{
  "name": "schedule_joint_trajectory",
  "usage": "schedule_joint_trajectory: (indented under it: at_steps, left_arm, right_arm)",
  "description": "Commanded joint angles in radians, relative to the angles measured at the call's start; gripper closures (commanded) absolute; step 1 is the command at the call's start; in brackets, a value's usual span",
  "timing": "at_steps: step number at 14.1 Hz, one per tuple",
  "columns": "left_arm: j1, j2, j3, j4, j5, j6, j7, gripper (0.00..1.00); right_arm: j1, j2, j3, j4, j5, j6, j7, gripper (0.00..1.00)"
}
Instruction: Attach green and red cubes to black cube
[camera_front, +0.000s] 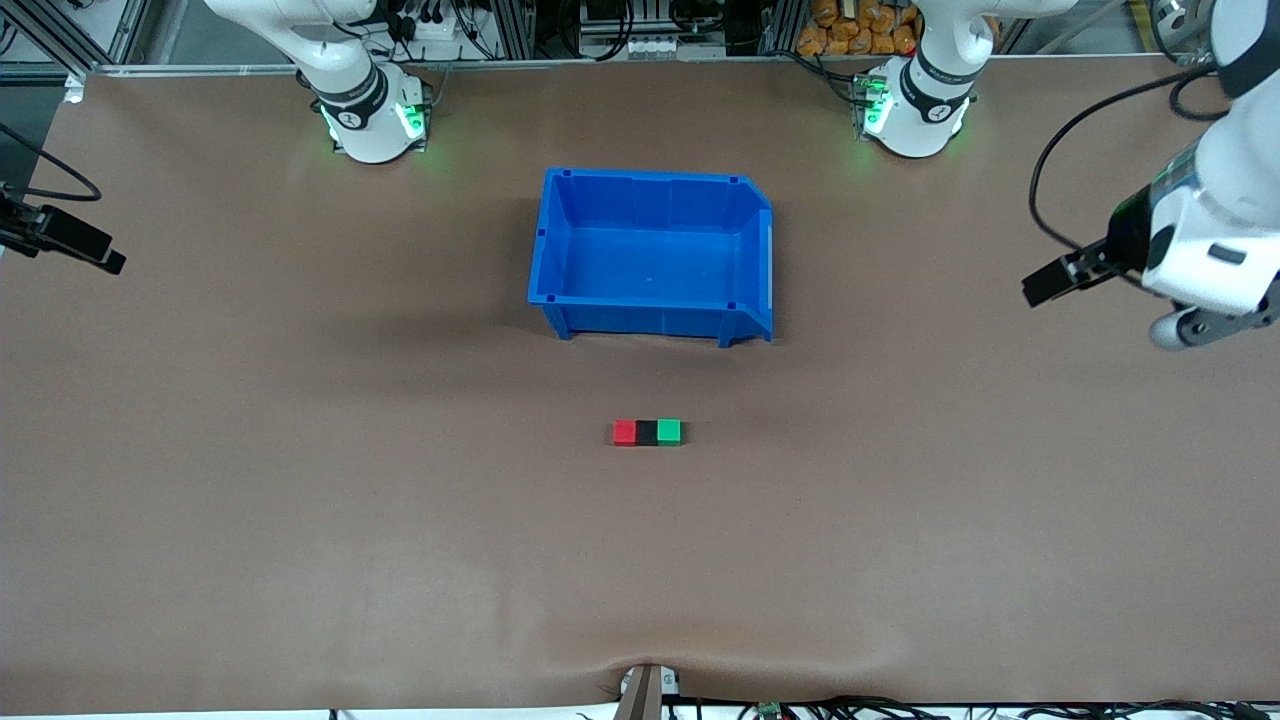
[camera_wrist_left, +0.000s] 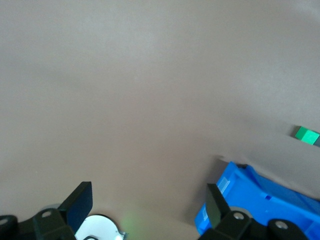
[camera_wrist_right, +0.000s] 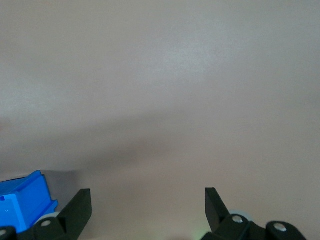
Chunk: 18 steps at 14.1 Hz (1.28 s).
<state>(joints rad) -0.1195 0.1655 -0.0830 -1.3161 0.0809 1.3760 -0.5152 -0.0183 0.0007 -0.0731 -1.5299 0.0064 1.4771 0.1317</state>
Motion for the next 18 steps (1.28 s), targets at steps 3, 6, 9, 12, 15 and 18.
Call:
schedule_joint_trajectory:
  at_steps: [3,6,9,12,15,18]
  left_arm:
    - [0.032,-0.185,0.003,-0.236,-0.003,0.110,0.145,0.00]
    - [0.050,-0.308,0.003,-0.399,-0.009,0.184,0.185,0.00]
    - [0.087,-0.340,-0.017,-0.404,-0.015,0.164,0.253,0.00]
    - [0.080,-0.339,-0.017,-0.384,-0.003,0.163,0.328,0.00]
    - [0.072,-0.334,-0.017,-0.368,-0.010,0.163,0.314,0.00]
    - [0.063,-0.328,-0.008,-0.354,-0.006,0.163,0.336,0.00]
  right_arm:
    - [-0.029,0.007,0.016,0.014,0.021,-0.015,-0.007,0.00]
    - [-0.026,0.007,0.016,0.014,0.021,-0.015,-0.007,0.00]
    - [-0.026,0.005,0.016,0.014,0.021,-0.017,-0.007,0.00]
    - [-0.026,0.007,0.016,0.014,0.021,-0.017,-0.007,0.00]
    - [-0.019,0.007,0.015,0.013,0.021,-0.017,-0.007,0.00]
    - [-0.023,0.007,0.015,0.013,0.021,-0.017,-0.006,0.00]
